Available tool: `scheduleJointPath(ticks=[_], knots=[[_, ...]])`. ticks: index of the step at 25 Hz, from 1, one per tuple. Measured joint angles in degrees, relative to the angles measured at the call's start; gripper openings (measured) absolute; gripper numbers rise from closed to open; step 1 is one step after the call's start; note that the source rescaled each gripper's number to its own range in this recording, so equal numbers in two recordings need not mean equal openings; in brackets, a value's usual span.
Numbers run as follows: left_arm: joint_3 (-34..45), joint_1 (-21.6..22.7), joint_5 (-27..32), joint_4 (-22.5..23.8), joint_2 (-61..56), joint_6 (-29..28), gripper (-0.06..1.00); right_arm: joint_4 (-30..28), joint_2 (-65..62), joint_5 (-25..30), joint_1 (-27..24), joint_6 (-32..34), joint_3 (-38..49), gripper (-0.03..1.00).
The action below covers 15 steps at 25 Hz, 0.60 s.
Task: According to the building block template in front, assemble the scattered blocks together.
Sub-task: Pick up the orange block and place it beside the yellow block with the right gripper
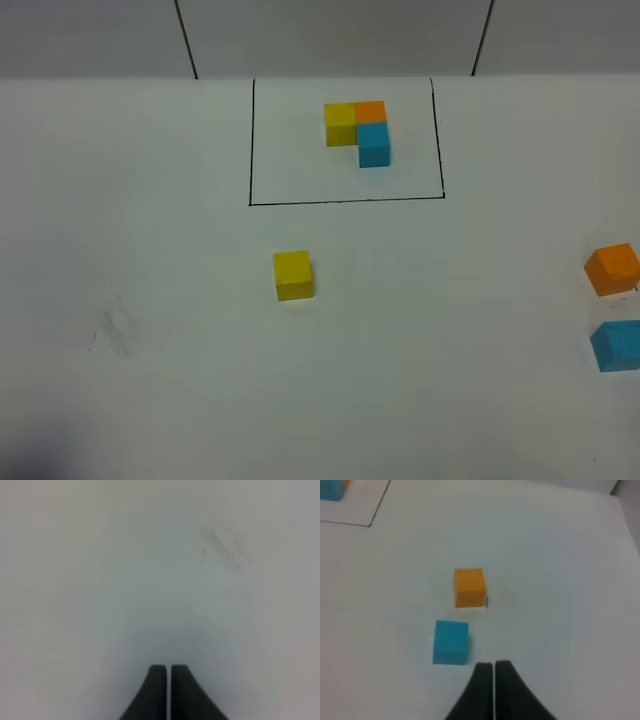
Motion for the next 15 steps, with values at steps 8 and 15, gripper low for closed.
scheduleJointPath(ticks=[8, 15], knots=[[0.0, 0.0, 0.1, 0.0, -10.7, 0.0, 0.00, 0.0, 0.0, 0.0, 0.0, 0.0, 0.0, 0.01], [0.1, 0.0, 0.1, -0.8, -15.2, 0.8, 0.00, 0.0, 0.0, 0.0, 0.0, 0.0, 0.0, 0.01]])
